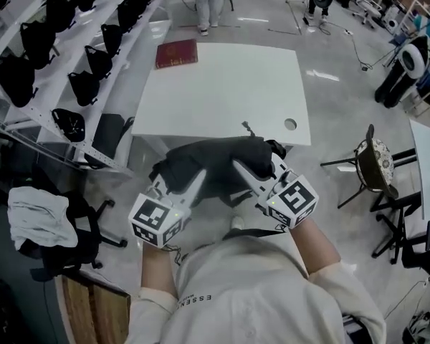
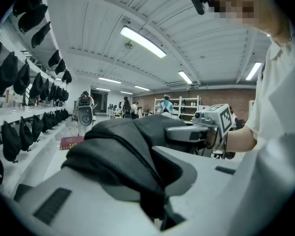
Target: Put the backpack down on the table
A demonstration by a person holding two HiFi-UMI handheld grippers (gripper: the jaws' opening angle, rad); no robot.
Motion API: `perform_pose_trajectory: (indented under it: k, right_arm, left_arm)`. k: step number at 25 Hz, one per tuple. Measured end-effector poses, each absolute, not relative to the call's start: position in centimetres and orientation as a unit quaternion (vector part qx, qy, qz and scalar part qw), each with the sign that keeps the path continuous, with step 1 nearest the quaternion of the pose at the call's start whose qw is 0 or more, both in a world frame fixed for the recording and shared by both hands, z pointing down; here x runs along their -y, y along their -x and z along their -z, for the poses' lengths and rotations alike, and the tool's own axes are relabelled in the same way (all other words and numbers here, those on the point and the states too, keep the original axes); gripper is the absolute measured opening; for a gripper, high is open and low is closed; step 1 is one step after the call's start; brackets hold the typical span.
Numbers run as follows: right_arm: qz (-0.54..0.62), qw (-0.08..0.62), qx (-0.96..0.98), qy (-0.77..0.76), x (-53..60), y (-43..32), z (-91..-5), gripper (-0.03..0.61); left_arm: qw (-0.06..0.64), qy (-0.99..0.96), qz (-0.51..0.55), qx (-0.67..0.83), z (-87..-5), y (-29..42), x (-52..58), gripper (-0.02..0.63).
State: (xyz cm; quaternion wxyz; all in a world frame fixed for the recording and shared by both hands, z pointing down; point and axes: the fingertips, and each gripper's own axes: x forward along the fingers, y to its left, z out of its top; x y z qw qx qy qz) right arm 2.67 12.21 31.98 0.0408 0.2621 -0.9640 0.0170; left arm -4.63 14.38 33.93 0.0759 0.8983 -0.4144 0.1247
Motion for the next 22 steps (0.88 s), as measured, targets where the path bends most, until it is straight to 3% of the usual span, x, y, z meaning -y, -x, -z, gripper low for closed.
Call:
perform_pose_trajectory:
  k: [11,22]
  right_arm:
    - [0.001,0.025,0.957,-0.289,0.7,-7.5,-30.6,0.077]
    - [0.026,0.030,0.944,-0.327,14.8,-7.9,-27.8,0.078]
  left_arm:
    - [0.045,-0.909,-0.132,0.393,-32.4,-0.1,-1.0,0.066]
    - [0.026,-0.926,-0.120,0.357,-29.8,-0.4,13.7,0.067]
